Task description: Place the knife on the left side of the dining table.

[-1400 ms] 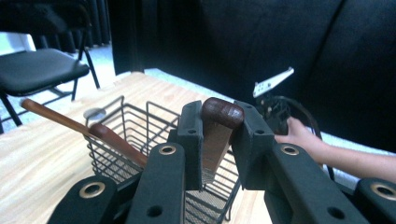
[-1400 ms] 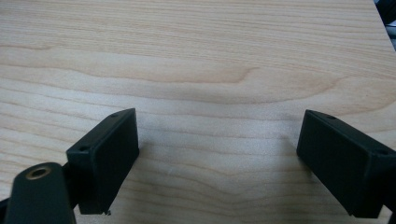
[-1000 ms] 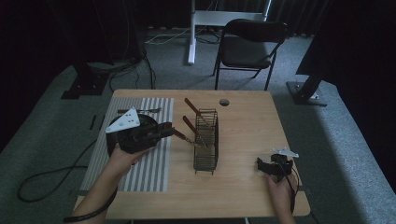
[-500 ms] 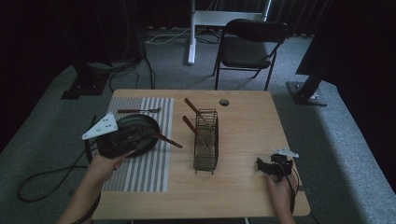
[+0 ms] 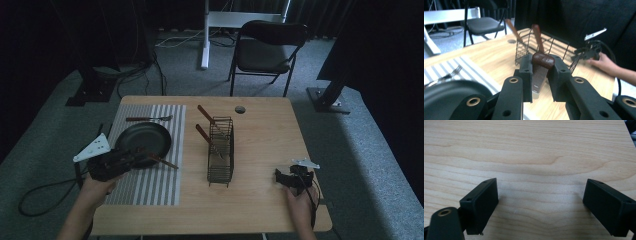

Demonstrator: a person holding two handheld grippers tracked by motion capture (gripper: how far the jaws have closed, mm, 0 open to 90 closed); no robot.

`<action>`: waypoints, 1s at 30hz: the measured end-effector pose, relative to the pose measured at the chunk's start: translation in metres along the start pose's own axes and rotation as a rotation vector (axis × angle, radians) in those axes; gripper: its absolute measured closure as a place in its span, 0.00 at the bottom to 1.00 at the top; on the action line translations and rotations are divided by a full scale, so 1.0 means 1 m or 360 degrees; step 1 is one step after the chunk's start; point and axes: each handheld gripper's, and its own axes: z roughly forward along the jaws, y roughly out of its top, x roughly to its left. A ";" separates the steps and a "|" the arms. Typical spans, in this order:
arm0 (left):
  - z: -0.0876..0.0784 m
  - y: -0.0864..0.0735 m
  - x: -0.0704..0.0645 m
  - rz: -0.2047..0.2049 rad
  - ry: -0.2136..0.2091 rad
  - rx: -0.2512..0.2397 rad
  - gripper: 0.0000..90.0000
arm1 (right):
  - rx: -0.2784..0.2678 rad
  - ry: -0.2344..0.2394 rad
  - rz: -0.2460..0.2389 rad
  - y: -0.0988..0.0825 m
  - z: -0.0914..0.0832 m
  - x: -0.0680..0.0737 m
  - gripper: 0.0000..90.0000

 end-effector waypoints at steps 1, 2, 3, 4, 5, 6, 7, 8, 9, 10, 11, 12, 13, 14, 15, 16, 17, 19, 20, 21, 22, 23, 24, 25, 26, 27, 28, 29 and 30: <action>-0.001 -0.005 0.002 -0.0011 -0.0009 0.0013 0.84 | 0.0000 0.0000 -0.0001 0.000 0.000 0.000 0.13; -0.003 -0.008 0.003 -0.0019 0.0000 0.0019 0.84 | 0.0000 0.0000 0.0000 0.000 0.000 0.000 0.13; -0.004 -0.012 0.004 -0.0031 0.0003 0.0028 0.84 | 0.0000 0.0000 0.0000 0.000 0.000 0.000 0.13; -0.004 -0.016 0.005 -0.0044 -0.0006 0.0035 0.84 | 0.0000 0.0000 0.0000 0.000 0.000 0.000 0.13; -0.005 -0.020 0.007 -0.0065 0.0001 0.0034 0.84 | 0.0000 0.0000 -0.0001 0.000 0.000 0.000 0.13; -0.005 -0.023 0.008 -0.0071 0.0011 0.0045 0.84 | 0.0000 0.0000 0.0000 0.000 0.000 0.000 0.13; -0.005 -0.027 0.009 -0.0081 0.0016 0.0053 0.84 | 0.0000 -0.0001 -0.0001 0.000 0.000 0.000 0.13; -0.005 -0.031 0.011 -0.0101 0.0014 0.0056 0.84 | 0.0000 0.0000 0.0000 0.000 0.000 0.000 0.13; -0.004 -0.034 0.012 -0.0118 0.0009 0.0062 0.84 | 0.0001 0.0000 0.0001 0.000 0.000 0.000 0.13; -0.003 -0.037 0.013 -0.0128 0.0012 0.0065 0.84 | 0.0000 0.0000 0.0002 0.000 0.000 0.000 0.13; -0.002 -0.041 0.014 -0.0150 0.0012 0.0069 0.84 | 0.0000 -0.0001 0.0001 0.000 0.000 0.000 0.13; -0.001 -0.044 0.016 -0.0156 0.0010 0.0078 0.84 | 0.0000 0.0000 0.0002 0.000 0.000 0.000 0.13; -0.001 -0.047 0.017 -0.0168 0.0014 0.0078 0.84 | 0.0000 0.0000 0.0001 0.000 0.000 0.000 0.13; -0.001 -0.050 0.018 -0.0186 0.0009 0.0063 0.84 | 0.0001 0.0000 0.0001 0.000 0.000 0.000 0.13; -0.001 -0.052 0.020 -0.0202 0.0004 0.0064 0.84 | 0.0002 -0.0001 0.0000 0.000 0.000 0.000 0.13; -0.001 -0.052 0.020 -0.0202 0.0004 0.0064 0.84 | 0.0002 0.0000 0.0000 0.000 0.000 0.000 0.13; -0.003 -0.055 0.022 -0.0237 0.0004 0.0054 0.84 | 0.0001 -0.0001 0.0002 0.000 0.000 0.000 0.13; -0.006 -0.057 0.025 -0.0262 0.0006 0.0066 0.83 | 0.0002 0.0000 0.0003 0.000 0.000 0.000 0.13; -0.007 -0.058 0.027 -0.0280 0.0006 0.0071 0.83 | 0.0001 -0.0001 0.0003 0.000 0.000 0.000 0.13; -0.008 -0.059 0.028 -0.0289 0.0023 0.0079 0.83 | 0.0002 0.0000 0.0003 0.000 0.000 0.000 0.13; -0.010 -0.061 0.030 -0.0307 0.0037 0.0097 0.82 | 0.0001 0.0000 0.0002 0.000 0.000 0.000 0.13; -0.012 -0.063 0.032 -0.0327 0.0046 0.0105 0.82 | 0.0001 0.0000 0.0003 0.000 0.000 0.000 0.13; -0.013 -0.065 0.033 -0.0344 0.0071 0.0117 0.81 | 0.0001 0.0000 0.0003 0.000 0.000 0.000 0.13; -0.015 -0.068 0.035 -0.0363 0.0081 0.0124 0.80 | 0.0002 0.0000 0.0003 0.000 0.000 0.000 0.13; -0.016 -0.070 0.036 -0.0377 0.0097 0.0131 0.80 | 0.0001 -0.0001 0.0002 0.000 0.000 0.000 0.13; -0.018 -0.073 0.038 -0.0386 0.0135 0.0150 0.79 | 0.0001 0.0000 0.0003 0.000 0.000 0.000 0.13; -0.018 -0.073 0.038 -0.0386 0.0135 0.0150 0.82 | 0.0001 -0.0001 0.0002 0.000 0.000 0.000 0.13; -0.019 -0.077 0.039 -0.0402 0.0162 0.0163 0.82 | 0.0001 -0.0001 0.0002 0.000 0.000 0.000 0.13; -0.021 -0.082 0.043 -0.0442 0.0156 0.0158 0.81 | 0.0001 0.0000 0.0003 0.000 0.000 0.000 0.13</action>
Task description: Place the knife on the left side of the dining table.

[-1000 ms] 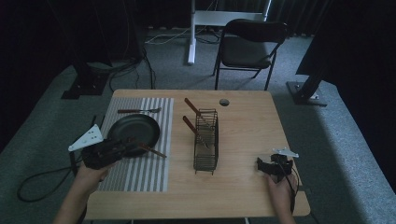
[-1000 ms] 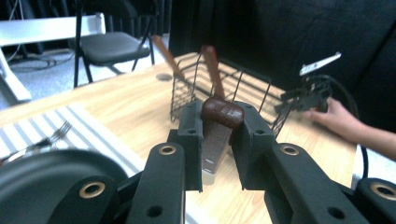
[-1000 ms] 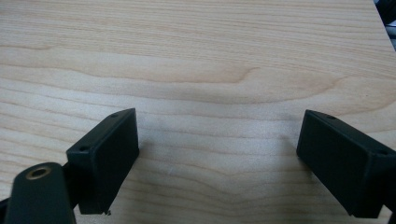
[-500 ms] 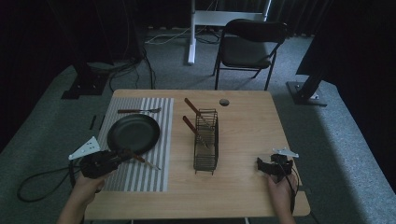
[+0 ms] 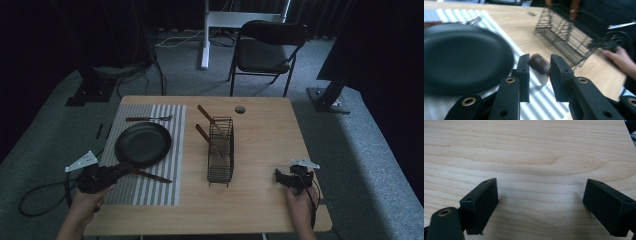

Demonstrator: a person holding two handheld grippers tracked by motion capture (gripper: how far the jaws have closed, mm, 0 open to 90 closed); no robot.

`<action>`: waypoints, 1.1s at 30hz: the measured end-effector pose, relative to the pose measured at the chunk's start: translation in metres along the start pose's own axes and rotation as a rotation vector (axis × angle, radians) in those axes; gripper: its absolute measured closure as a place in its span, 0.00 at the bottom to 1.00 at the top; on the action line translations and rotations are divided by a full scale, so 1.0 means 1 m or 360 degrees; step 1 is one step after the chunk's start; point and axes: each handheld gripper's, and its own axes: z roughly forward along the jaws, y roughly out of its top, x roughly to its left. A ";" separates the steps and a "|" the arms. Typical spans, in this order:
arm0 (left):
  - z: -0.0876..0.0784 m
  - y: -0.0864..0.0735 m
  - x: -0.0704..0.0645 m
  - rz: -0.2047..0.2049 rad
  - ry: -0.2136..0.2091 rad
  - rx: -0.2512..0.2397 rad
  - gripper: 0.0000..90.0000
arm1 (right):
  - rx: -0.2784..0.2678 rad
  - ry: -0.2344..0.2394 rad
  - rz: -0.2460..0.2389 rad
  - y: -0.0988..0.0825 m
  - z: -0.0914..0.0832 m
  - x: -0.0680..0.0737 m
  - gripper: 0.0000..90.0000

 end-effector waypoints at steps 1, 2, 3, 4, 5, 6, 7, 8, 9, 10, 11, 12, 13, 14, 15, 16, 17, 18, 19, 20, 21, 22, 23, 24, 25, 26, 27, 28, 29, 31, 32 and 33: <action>-0.001 -0.003 0.003 -0.0028 0.0010 -0.0002 0.81 | 0.0000 0.0000 -0.0001 0.000 0.000 0.000 0.13; -0.001 -0.006 0.005 -0.0043 0.0017 0.0001 0.80 | 0.0000 0.0000 0.0000 0.000 0.000 0.000 0.13; -0.002 -0.010 0.008 -0.0077 0.0016 -0.0007 0.80 | 0.0000 0.0000 0.0000 0.000 0.000 0.000 0.13; -0.003 -0.013 0.011 -0.0111 0.0017 -0.0014 0.80 | 0.0000 0.0000 0.0000 0.000 0.000 0.000 0.13; -0.003 -0.013 0.011 -0.0111 0.0017 -0.0014 0.79 | 0.0000 0.0000 0.0000 0.000 0.000 0.000 0.13; -0.002 -0.021 0.017 -0.0171 0.0044 -0.0010 0.79 | 0.0000 0.0000 0.0000 0.000 0.000 0.000 0.13; -0.002 -0.024 0.020 -0.0200 0.0048 -0.0011 0.77 | 0.0000 0.0000 0.0000 0.000 0.000 0.000 0.13; -0.002 -0.027 0.022 -0.0221 0.0064 -0.0006 0.76 | 0.0000 0.0000 0.0000 0.000 0.000 0.000 0.13; -0.001 -0.030 0.024 -0.0232 0.0080 -0.0001 0.74 | 0.0000 0.0000 0.0000 0.000 0.000 0.000 0.13; -0.001 -0.032 0.025 -0.0242 0.0096 0.0003 0.73 | 0.0000 0.0000 0.0000 0.000 0.000 0.000 0.13; 0.000 -0.035 0.027 -0.0263 0.0099 0.0001 0.72 | 0.0000 0.0000 0.0000 0.000 0.000 0.000 0.13; 0.000 -0.035 0.027 -0.0263 0.0099 0.0001 0.72 | 0.0000 0.0000 0.0000 0.000 0.000 0.000 0.13; 0.000 -0.040 0.031 -0.0313 0.0095 -0.0014 0.72 | 0.0000 0.0000 0.0000 0.000 0.000 0.000 0.13; 0.001 -0.042 0.033 -0.0335 0.0094 -0.0017 0.71 | 0.0000 0.0000 0.0000 0.000 0.000 0.000 0.13; 0.001 -0.044 0.034 -0.0357 0.0093 -0.0019 0.71 | 0.0000 0.0000 0.0000 0.000 0.000 0.000 0.13; 0.002 -0.047 0.036 -0.0373 0.0099 -0.0019 0.70 | 0.0000 0.0000 0.0000 0.000 0.000 0.000 0.13; 0.003 -0.049 0.037 -0.0383 0.0111 -0.0002 0.69 | 0.0000 0.0000 0.0000 0.000 0.000 0.000 0.13; 0.004 -0.051 0.039 -0.0394 0.0125 -0.0002 0.68 | 0.0000 0.0000 0.0000 0.000 0.000 0.000 0.13; 0.004 -0.053 0.040 -0.0396 0.0141 0.0010 0.66 | 0.0000 0.0000 0.0000 0.000 0.000 0.000 0.13; 0.005 -0.054 0.041 -0.0400 0.0158 0.0015 0.65 | 0.0000 0.0000 0.0000 0.000 0.000 0.000 0.13; 0.006 -0.055 0.042 -0.0410 0.0177 0.0015 0.64 | 0.0000 0.0000 0.0000 0.000 0.000 0.000 0.13; 0.007 -0.056 0.043 -0.0422 0.0198 0.0016 0.62 | 0.0000 0.0000 0.0000 0.000 0.000 0.000 0.13; 0.008 -0.057 0.044 -0.0409 0.0225 0.0023 0.60 | 0.0000 0.0000 0.0000 0.000 0.000 0.000 0.13; 0.009 -0.058 0.044 -0.0393 0.0265 0.0025 0.58 | 0.0000 0.0000 0.0000 0.000 0.000 0.000 0.13; 0.010 -0.058 0.044 -0.0398 0.0269 0.0029 0.57 | 0.0000 0.0000 0.0000 0.000 0.000 0.000 0.13; 0.011 -0.058 0.045 -0.0403 0.0269 0.0036 0.56 | 0.0000 0.0000 0.0000 0.000 0.000 0.000 0.13; 0.012 -0.059 0.045 -0.0394 0.0279 0.0049 0.56 | 0.0000 0.0000 0.0000 0.000 0.000 0.000 0.13; 0.013 -0.059 0.045 -0.0399 0.0281 0.0070 0.54 | 0.0000 0.0000 0.0000 0.000 0.000 0.000 0.13; 0.014 -0.060 0.046 -0.0404 0.0267 0.0088 0.54 | 0.0000 -0.0001 -0.0001 0.000 0.000 0.000 0.13; 0.017 -0.063 0.047 -0.0395 0.0289 0.0120 0.52 | 0.0000 0.0000 0.0000 0.000 0.000 0.000 0.13; 0.019 -0.064 0.047 -0.0391 0.0301 0.0139 0.50 | 0.0000 0.0000 0.0000 0.000 0.000 0.000 0.13; 0.020 -0.065 0.047 -0.0395 0.0314 0.0149 0.48 | 0.0000 0.0000 0.0000 0.000 0.000 0.000 0.13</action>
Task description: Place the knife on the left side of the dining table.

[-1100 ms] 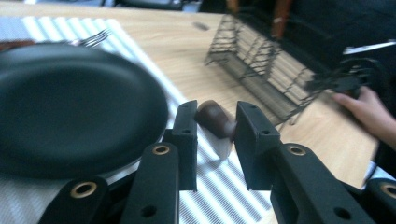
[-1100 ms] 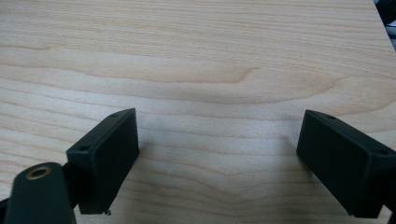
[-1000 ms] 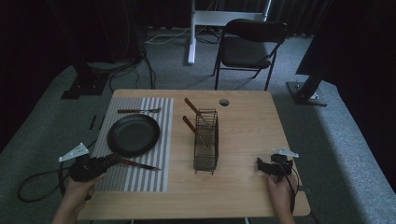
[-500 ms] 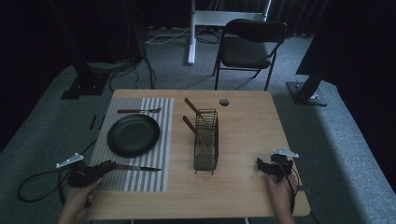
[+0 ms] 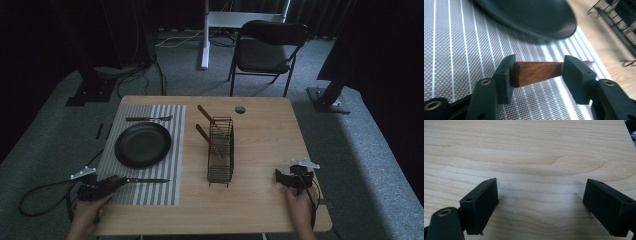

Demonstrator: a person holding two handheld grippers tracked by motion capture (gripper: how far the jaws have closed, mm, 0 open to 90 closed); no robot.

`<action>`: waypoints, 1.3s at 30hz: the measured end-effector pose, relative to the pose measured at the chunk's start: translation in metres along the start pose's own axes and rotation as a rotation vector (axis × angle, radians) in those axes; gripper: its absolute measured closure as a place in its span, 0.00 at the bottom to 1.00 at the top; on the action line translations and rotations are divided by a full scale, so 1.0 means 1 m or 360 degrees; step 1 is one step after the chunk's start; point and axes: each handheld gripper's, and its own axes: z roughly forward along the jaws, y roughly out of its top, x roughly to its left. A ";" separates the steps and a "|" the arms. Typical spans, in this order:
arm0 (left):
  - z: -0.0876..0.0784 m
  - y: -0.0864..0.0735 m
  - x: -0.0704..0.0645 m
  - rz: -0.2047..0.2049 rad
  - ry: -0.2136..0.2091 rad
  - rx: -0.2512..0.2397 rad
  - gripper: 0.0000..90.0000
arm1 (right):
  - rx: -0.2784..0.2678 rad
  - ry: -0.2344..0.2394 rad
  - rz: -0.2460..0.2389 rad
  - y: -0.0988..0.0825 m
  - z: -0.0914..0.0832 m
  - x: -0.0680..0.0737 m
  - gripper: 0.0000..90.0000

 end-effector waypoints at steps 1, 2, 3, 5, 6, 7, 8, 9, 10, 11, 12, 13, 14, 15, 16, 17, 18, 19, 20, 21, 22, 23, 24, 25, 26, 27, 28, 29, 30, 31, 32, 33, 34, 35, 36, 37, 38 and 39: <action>0.001 0.000 0.000 -0.0002 0.0010 0.0006 0.47 | 0.0000 0.0000 -0.0001 0.000 0.000 0.000 0.13; 0.003 0.000 0.000 0.0006 0.0022 0.0015 0.46 | 0.0000 0.0000 0.0000 0.000 0.000 0.000 0.13; 0.004 0.000 -0.001 0.0014 0.0037 0.0022 0.45 | 0.0000 0.0001 0.0000 0.000 0.000 0.000 0.13; 0.007 0.001 -0.002 0.0046 0.0067 0.0042 0.41 | 0.0000 0.0000 0.0000 0.000 0.000 0.000 0.13; 0.009 0.002 -0.004 0.0062 0.0087 0.0050 0.40 | 0.0000 0.0000 0.0000 0.000 0.000 0.000 0.13; 0.010 0.003 -0.005 0.0072 0.0100 0.0049 0.38 | 0.0000 0.0000 -0.0001 0.000 0.000 0.000 0.13; 0.012 0.004 -0.006 0.0085 0.0109 0.0052 0.36 | 0.0000 0.0000 0.0000 0.000 0.000 0.000 0.13; 0.013 0.004 -0.006 0.0092 0.0125 0.0050 0.34 | 0.0000 0.0000 0.0000 0.000 0.000 0.000 0.13; 0.015 0.005 -0.007 0.0094 0.0128 0.0048 0.32 | 0.0000 0.0000 0.0000 0.000 0.000 0.000 0.13; 0.016 0.006 -0.007 0.0095 0.0135 0.0041 0.31 | 0.0000 0.0000 0.0000 0.000 0.000 0.000 0.13; 0.017 0.006 -0.008 0.0095 0.0138 0.0039 0.30 | 0.0000 0.0000 -0.0001 0.000 0.000 0.000 0.13; 0.018 0.007 -0.008 0.0094 0.0138 0.0038 0.28 | 0.0000 0.0000 0.0000 0.000 0.000 0.000 0.13; 0.019 0.007 -0.008 0.0093 0.0144 0.0028 0.26 | 0.0000 0.0000 0.0000 0.000 0.000 0.000 0.13; 0.020 0.007 -0.009 0.0097 0.0143 0.0026 0.23 | 0.0000 0.0000 -0.0001 0.000 0.000 0.000 0.13; 0.020 0.007 -0.009 0.0097 0.0143 0.0026 0.22 | 0.0000 0.0000 -0.0001 0.000 0.000 0.000 0.13; 0.021 0.007 -0.010 0.0113 0.0166 0.0023 0.22 | 0.0000 0.0000 0.0000 0.000 0.000 0.000 0.13; 0.021 0.007 -0.010 0.0112 0.0170 0.0020 0.22 | 0.0000 0.0000 0.0000 0.000 0.000 0.000 0.13; 0.021 0.006 -0.010 0.0105 0.0156 0.0016 0.18 | 0.0000 0.0001 0.0000 0.000 0.000 0.000 0.13; 0.021 0.006 -0.010 0.0106 0.0156 0.0014 0.18 | 0.0000 0.0001 0.0000 0.000 0.000 0.000 0.13; 0.021 0.006 -0.010 0.0121 0.0179 0.0016 0.17 | 0.0000 0.0000 0.0000 0.000 0.000 0.000 0.13; 0.021 0.006 -0.010 0.0136 0.0197 0.0019 0.11 | 0.0000 0.0000 0.0000 0.000 0.000 0.000 0.13; 0.021 0.005 -0.011 0.0148 0.0233 -0.0001 0.11 | 0.0000 0.0000 0.0000 0.000 0.000 0.000 0.13; 0.020 0.005 -0.011 0.0152 0.0249 -0.0010 0.11 | 0.0000 0.0000 0.0000 0.000 0.000 0.000 0.13; 0.020 0.005 -0.010 0.0160 0.0269 -0.0018 0.11 | 0.0000 0.0000 -0.0001 0.000 0.000 0.000 0.13; 0.019 0.005 -0.011 0.0159 0.0285 -0.0029 0.11 | 0.0000 0.0000 -0.0001 0.000 0.000 0.000 0.13; 0.017 0.005 -0.011 0.0162 0.0320 -0.0036 0.11 | 0.0000 0.0000 0.0000 0.000 0.000 0.000 0.13; 0.016 0.004 -0.011 0.0168 0.0341 -0.0051 0.11 | 0.0000 0.0000 -0.0001 0.000 0.000 0.000 0.13; 0.015 0.004 -0.011 0.0174 0.0371 -0.0054 0.11 | 0.0000 0.0000 0.0000 0.000 0.000 0.000 0.13; 0.014 0.003 -0.012 0.0173 0.0395 -0.0067 0.11 | 0.0000 0.0000 -0.0001 0.000 0.000 0.000 0.13; 0.011 0.001 -0.012 0.0173 0.0420 -0.0080 0.11 | 0.0000 0.0000 0.0000 0.000 0.000 0.000 0.13; 0.010 0.000 -0.012 0.0172 0.0429 -0.0082 0.11 | 0.0000 0.0000 0.0000 0.000 0.000 0.000 0.13; 0.009 -0.002 -0.013 0.0171 0.0455 -0.0089 0.11 | 0.0000 0.0000 0.0000 0.000 0.000 0.000 0.13; 0.008 -0.003 -0.014 0.0170 0.0463 -0.0090 0.11 | 0.0000 0.0000 -0.0001 0.000 0.000 0.000 0.13; 0.007 -0.004 -0.016 0.0169 0.0465 -0.0091 0.11 | 0.0000 0.0000 0.0000 0.000 0.000 0.000 0.13; 0.007 -0.006 -0.018 0.0174 0.0479 -0.0082 0.11 | 0.0000 0.0001 0.0000 0.000 0.000 0.000 0.13; 0.007 -0.008 -0.020 0.0192 0.0504 -0.0081 0.11 | 0.0000 0.0000 0.0000 0.000 0.000 0.000 0.13; 0.006 -0.009 -0.023 0.0211 0.0532 -0.0083 0.11 | 0.0000 0.0000 0.0000 0.000 0.000 0.000 0.13; 0.005 -0.010 -0.024 0.0222 0.0543 -0.0088 0.11 | 0.0000 0.0000 0.0000 0.000 0.000 0.000 0.13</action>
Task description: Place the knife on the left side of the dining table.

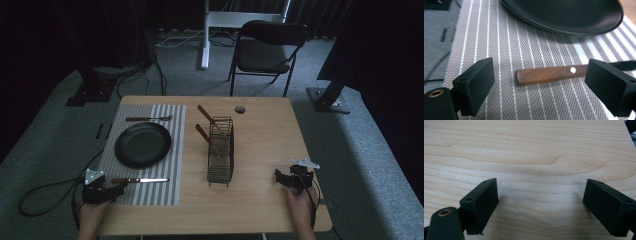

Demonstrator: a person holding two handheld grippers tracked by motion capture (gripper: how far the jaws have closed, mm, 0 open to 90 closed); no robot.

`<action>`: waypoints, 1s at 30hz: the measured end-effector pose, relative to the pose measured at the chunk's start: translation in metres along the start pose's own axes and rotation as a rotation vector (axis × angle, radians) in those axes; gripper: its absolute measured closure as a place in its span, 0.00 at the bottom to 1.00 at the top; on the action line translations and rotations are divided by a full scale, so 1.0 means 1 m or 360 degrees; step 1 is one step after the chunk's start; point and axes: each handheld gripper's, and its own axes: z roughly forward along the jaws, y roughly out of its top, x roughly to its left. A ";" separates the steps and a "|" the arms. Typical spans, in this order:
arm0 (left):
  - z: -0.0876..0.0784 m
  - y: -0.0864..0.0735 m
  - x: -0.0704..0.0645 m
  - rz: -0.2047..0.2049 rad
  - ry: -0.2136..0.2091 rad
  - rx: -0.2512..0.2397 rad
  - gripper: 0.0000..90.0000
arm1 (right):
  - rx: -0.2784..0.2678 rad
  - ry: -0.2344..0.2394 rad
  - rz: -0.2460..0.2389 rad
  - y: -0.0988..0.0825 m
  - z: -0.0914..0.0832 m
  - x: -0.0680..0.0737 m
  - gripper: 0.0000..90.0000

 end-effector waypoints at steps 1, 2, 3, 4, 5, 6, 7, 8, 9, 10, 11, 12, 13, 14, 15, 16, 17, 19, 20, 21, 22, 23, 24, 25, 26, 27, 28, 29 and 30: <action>-0.001 -0.001 -0.001 0.0001 0.0007 -0.0008 0.11 | 0.0000 0.0000 0.0000 0.000 0.000 0.000 0.13; -0.003 -0.002 -0.003 0.0009 0.0027 -0.0011 0.11 | 0.0000 -0.0001 0.0000 0.000 0.000 0.000 0.13; -0.004 -0.003 -0.004 0.0014 0.0036 -0.0015 0.11 | 0.0000 0.0000 0.0000 0.000 0.000 0.000 0.13; -0.005 -0.004 -0.005 0.0013 0.0036 -0.0021 0.11 | 0.0000 0.0000 0.0000 0.000 0.000 0.000 0.13; -0.006 -0.006 -0.006 0.0019 0.0037 -0.0015 0.11 | 0.0000 -0.0001 -0.0001 0.000 0.000 0.000 0.13; -0.006 -0.007 -0.007 0.0023 0.0040 -0.0014 0.11 | 0.0000 -0.0001 0.0000 0.000 0.000 0.000 0.13; -0.007 -0.008 -0.007 0.0026 0.0041 -0.0016 0.11 | -0.0001 0.0000 0.0000 0.000 0.000 0.000 0.13; -0.007 -0.008 -0.008 0.0027 0.0056 -0.0013 0.11 | 0.0000 0.0000 0.0000 0.000 0.000 0.000 0.13; -0.008 -0.009 -0.007 0.0022 0.0067 -0.0019 0.11 | 0.0000 0.0000 -0.0001 0.000 0.000 0.000 0.13; -0.009 -0.010 -0.007 0.0011 0.0065 -0.0025 0.11 | 0.0000 0.0000 -0.0001 0.000 0.000 0.000 0.13; -0.010 -0.011 -0.007 0.0010 0.0066 -0.0023 0.11 | 0.0000 0.0000 0.0000 0.000 0.000 0.000 0.13; -0.012 -0.012 -0.007 0.0006 0.0070 -0.0031 0.11 | 0.0000 0.0000 0.0000 0.000 0.000 0.000 0.13; -0.014 -0.013 -0.007 0.0006 0.0070 -0.0028 0.11 | 0.0000 0.0000 -0.0001 0.000 0.000 0.000 0.13; -0.015 -0.014 -0.008 0.0003 0.0074 -0.0026 0.11 | 0.0000 -0.0001 -0.0001 0.000 0.000 0.000 0.13; -0.017 -0.016 -0.008 0.0001 0.0077 -0.0032 0.11 | 0.0000 0.0000 -0.0001 0.000 0.000 0.000 0.13; -0.019 -0.017 -0.008 -0.0005 0.0079 -0.0036 0.11 | 0.0000 -0.0001 -0.0001 0.000 0.000 0.000 0.13; -0.021 -0.018 -0.009 -0.0001 0.0090 -0.0028 0.11 | 0.0000 0.0000 0.0000 0.000 0.000 0.000 0.13; -0.025 -0.020 -0.009 0.0007 0.0107 -0.0038 0.11 | 0.0000 0.0000 0.0000 0.000 0.000 0.000 0.13; -0.025 -0.020 -0.009 0.0007 0.0107 -0.0038 0.11 | 0.0000 0.0000 0.0000 0.000 0.000 0.000 0.13; -0.027 -0.022 -0.008 0.0003 0.0140 -0.0052 0.11 | 0.0000 0.0000 0.0000 0.000 0.000 0.000 0.13; -0.028 -0.023 -0.008 0.0002 0.0148 -0.0056 0.11 | 0.0000 -0.0001 -0.0001 0.000 0.000 0.000 0.13; -0.029 -0.023 -0.007 -0.0002 0.0161 -0.0047 0.11 | 0.0000 0.0000 0.0000 0.000 0.000 0.000 0.13; -0.029 -0.023 -0.007 -0.0002 0.0161 -0.0047 0.11 | 0.0000 0.0000 0.0000 0.000 0.000 0.000 0.13; -0.030 -0.025 -0.007 -0.0010 0.0176 -0.0047 0.11 | 0.0000 0.0000 0.0000 0.000 0.000 0.000 0.13; -0.031 -0.027 -0.006 -0.0003 0.0182 -0.0035 0.11 | 0.0000 -0.0001 0.0000 0.000 0.000 0.000 0.13; -0.031 -0.028 -0.007 0.0000 0.0194 -0.0026 0.11 | 0.0000 0.0000 0.0000 0.000 0.000 0.000 0.13; -0.031 -0.028 -0.007 0.0003 0.0203 -0.0025 0.11 | 0.0000 0.0000 0.0000 0.000 0.000 0.000 0.13; -0.031 -0.029 -0.007 0.0010 0.0210 -0.0030 0.11 | 0.0000 0.0000 0.0000 0.000 0.000 0.000 0.13; -0.031 -0.030 -0.007 0.0020 0.0211 -0.0026 0.11 | 0.0000 0.0000 0.0000 0.000 0.000 0.000 0.13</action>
